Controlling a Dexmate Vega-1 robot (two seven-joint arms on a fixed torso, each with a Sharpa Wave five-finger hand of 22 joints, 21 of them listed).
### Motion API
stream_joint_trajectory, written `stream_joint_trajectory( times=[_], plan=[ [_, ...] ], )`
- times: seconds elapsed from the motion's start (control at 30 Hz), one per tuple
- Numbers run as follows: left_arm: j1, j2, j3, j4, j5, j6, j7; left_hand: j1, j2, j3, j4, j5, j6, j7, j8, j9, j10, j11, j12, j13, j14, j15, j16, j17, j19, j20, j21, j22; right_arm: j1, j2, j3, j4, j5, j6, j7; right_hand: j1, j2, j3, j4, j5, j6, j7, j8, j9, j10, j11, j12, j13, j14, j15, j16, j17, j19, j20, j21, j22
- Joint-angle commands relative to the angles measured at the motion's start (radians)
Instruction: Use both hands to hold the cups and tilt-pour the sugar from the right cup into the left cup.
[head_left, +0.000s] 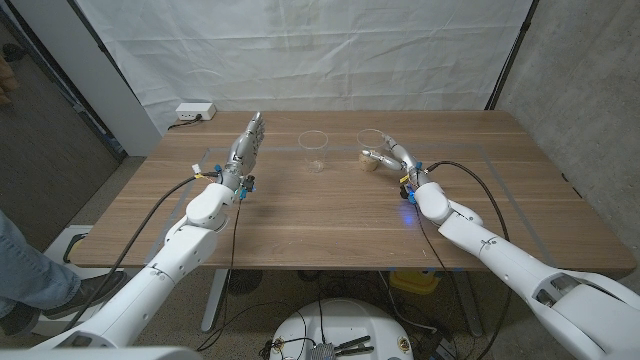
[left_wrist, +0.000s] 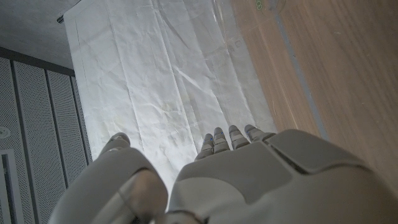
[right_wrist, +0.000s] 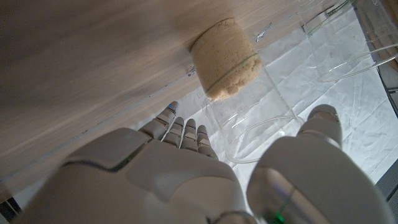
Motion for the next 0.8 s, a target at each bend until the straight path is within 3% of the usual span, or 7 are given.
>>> stream_joint_trajectory(
  times=[0.03, 0.2, 0.33, 0.63, 0.67, 0.8],
  plan=[
    [0.008, -0.004, -0.006, 0.009, -0.007, -0.004, 0.005, 0.006, 0.006, -0.002, 0.002, -0.002, 0.0, -0.001, -0.006, 0.002, 0.004, 0.004, -0.001, 0.003, -0.002, 0.004, -0.005, 0.001, -0.016, -0.036, -0.003, 0.004, 0.026, 0.03, -0.009, 0.052, -0.006, 0.023, -0.02, 0.008, 0.015, -0.005, -0.004, 0.009, 0.014, 0.0, 0.006, 0.002, 0.009, 0.004, 0.006, 0.003, 0.006, 0.0, 0.005, 0.003, 0.014, -0.059, 0.009, 0.001],
    [0.013, -0.004, -0.01, 0.008, -0.01, -0.007, 0.008, 0.006, 0.007, -0.002, 0.003, -0.002, 0.001, -0.002, -0.007, 0.002, 0.004, 0.004, -0.001, 0.003, -0.002, 0.004, -0.005, 0.001, -0.017, -0.034, -0.003, 0.004, 0.027, 0.037, -0.014, 0.055, -0.021, 0.015, -0.04, 0.016, 0.019, -0.006, -0.005, 0.012, 0.026, -0.003, 0.007, 0.003, 0.021, -0.003, 0.009, 0.003, 0.027, -0.003, 0.01, 0.003, 0.026, -0.058, 0.012, 0.001],
    [0.015, -0.005, -0.014, 0.008, -0.013, -0.009, 0.01, 0.006, 0.008, -0.003, 0.003, -0.002, 0.002, -0.002, -0.007, 0.002, 0.004, 0.004, -0.002, 0.003, -0.002, 0.004, -0.005, 0.001, -0.018, -0.033, -0.004, 0.004, 0.04, 0.048, -0.021, 0.092, -0.023, 0.043, -0.044, 0.036, 0.03, -0.004, -0.008, 0.019, 0.044, -0.009, 0.01, 0.003, 0.041, -0.01, 0.014, 0.003, 0.068, -0.023, 0.018, 0.004, 0.06, -0.068, 0.021, 0.002],
    [0.015, -0.004, -0.018, 0.01, -0.021, -0.012, 0.004, 0.007, 0.01, -0.004, 0.003, -0.003, 0.003, -0.002, -0.007, 0.002, 0.006, 0.004, -0.001, 0.003, -0.002, 0.006, -0.005, 0.001, -0.02, -0.032, -0.004, 0.004, 0.034, 0.057, -0.023, 0.082, -0.045, 0.005, -0.082, 0.073, 0.041, -0.002, -0.016, 0.029, 0.083, -0.017, 0.017, 0.004, 0.042, -0.01, 0.009, 0.003, 0.132, -0.042, 0.027, 0.005, 0.113, -0.081, 0.033, 0.003],
    [0.014, -0.005, -0.018, 0.011, -0.022, -0.012, 0.003, 0.007, 0.01, -0.004, 0.003, -0.003, 0.004, -0.001, -0.007, 0.002, 0.006, 0.003, -0.002, 0.003, -0.001, 0.006, -0.005, 0.001, -0.021, -0.031, -0.004, 0.004, 0.034, 0.055, -0.023, 0.084, -0.045, 0.012, -0.082, 0.087, 0.048, -0.006, -0.013, 0.032, 0.096, -0.019, 0.015, 0.004, 0.117, -0.022, 0.03, 0.006, 0.144, -0.045, 0.021, 0.007, 0.123, -0.08, 0.029, 0.005],
    [0.012, -0.007, -0.017, 0.016, -0.026, -0.013, -0.002, 0.007, 0.011, -0.005, 0.004, -0.003, 0.004, -0.001, -0.007, 0.002, 0.006, 0.005, -0.002, 0.003, -0.002, 0.006, -0.005, 0.001, -0.022, -0.031, -0.004, 0.004, 0.024, 0.062, -0.019, 0.079, -0.051, 0.01, -0.118, 0.11, 0.06, -0.008, -0.012, 0.037, 0.155, -0.031, 0.027, 0.005, 0.211, -0.036, 0.057, 0.006, 0.196, -0.057, 0.024, 0.008, 0.155, -0.076, 0.033, 0.007]
  ],
)
